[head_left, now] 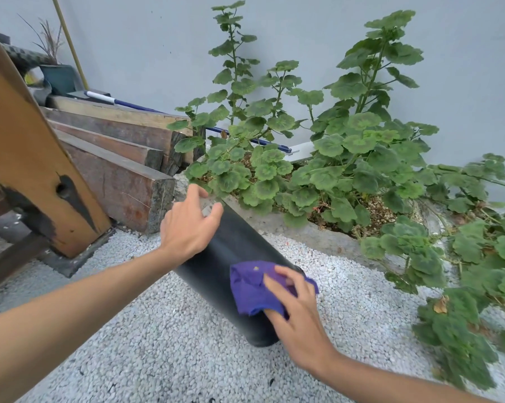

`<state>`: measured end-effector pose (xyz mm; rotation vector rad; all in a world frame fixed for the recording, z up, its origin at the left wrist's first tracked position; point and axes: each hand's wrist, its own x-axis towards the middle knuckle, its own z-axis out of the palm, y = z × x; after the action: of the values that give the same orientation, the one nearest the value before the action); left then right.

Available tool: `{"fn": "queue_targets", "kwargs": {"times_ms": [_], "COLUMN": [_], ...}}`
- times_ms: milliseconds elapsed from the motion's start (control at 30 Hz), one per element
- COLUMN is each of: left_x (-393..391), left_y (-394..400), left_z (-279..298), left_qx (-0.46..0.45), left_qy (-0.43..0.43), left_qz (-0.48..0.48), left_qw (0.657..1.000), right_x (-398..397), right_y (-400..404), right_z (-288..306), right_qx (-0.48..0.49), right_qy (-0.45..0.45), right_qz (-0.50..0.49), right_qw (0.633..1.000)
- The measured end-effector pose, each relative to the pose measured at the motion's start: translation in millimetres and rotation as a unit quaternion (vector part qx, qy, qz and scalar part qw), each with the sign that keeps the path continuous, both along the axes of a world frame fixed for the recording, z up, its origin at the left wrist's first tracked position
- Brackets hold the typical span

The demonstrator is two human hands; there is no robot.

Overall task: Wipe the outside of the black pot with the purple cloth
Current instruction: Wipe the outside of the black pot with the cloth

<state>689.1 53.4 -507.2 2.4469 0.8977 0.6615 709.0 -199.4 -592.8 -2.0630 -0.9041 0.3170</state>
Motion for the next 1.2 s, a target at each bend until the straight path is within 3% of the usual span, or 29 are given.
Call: {"fn": "queue_targets", "kwargs": {"times_ms": [167,333,533,600,700,767,833,900,1000,1100,1200], "left_x": [-5.5,-4.9,3.8,9.8,17.5,20.6,20.4,18.5,12.8,8.7,5.8], "left_y": [6.0,24.0,18.6,15.4,13.8,16.5,18.6,22.7,30.1,36.1,40.7], "left_z": [-13.1,-9.8,-4.0,-1.0,2.8,4.9,7.1,5.6,1.6,-1.0,-3.6], "left_qx": [0.060,0.018,-0.041,-0.098,-0.239,-0.328,-0.350,-0.289,-0.126,0.000,0.046], "left_qy": [0.002,-0.013,0.014,0.007,-0.042,-0.064,-0.058,-0.028,0.017,0.036,0.057], "left_qz": [-0.090,-0.189,-0.246,-0.252,-0.266,-0.271,-0.277,-0.286,-0.309,-0.362,-0.362], "left_qw": [0.994,0.982,0.968,0.963,0.933,0.903,0.893,0.913,0.943,0.932,0.929], "right_x": [-26.2,-2.5,50.7,64.8,68.7,66.0,66.9,71.1,73.2,71.3,69.0], "right_y": [17.8,29.3,66.2,80.5,99.4,107.0,107.8,105.4,100.2,92.8,83.7], "right_z": [-0.6,15.2,45.3,54.7,53.5,39.8,26.3,18.4,8.6,-1.0,-10.5], "right_qx": [-0.061,-0.100,0.114,0.164,0.180,0.145,0.066,0.018,-0.007,-0.019,-0.027], "right_qy": [-0.008,-0.083,0.029,0.058,-0.006,-0.084,-0.139,-0.186,-0.262,-0.330,-0.392], "right_qz": [-0.050,-0.072,-0.151,-0.134,-0.057,0.030,0.101,0.143,0.179,0.218,0.269], "right_qw": [0.997,0.989,0.982,0.976,0.982,0.985,0.983,0.972,0.948,0.918,0.879]}}
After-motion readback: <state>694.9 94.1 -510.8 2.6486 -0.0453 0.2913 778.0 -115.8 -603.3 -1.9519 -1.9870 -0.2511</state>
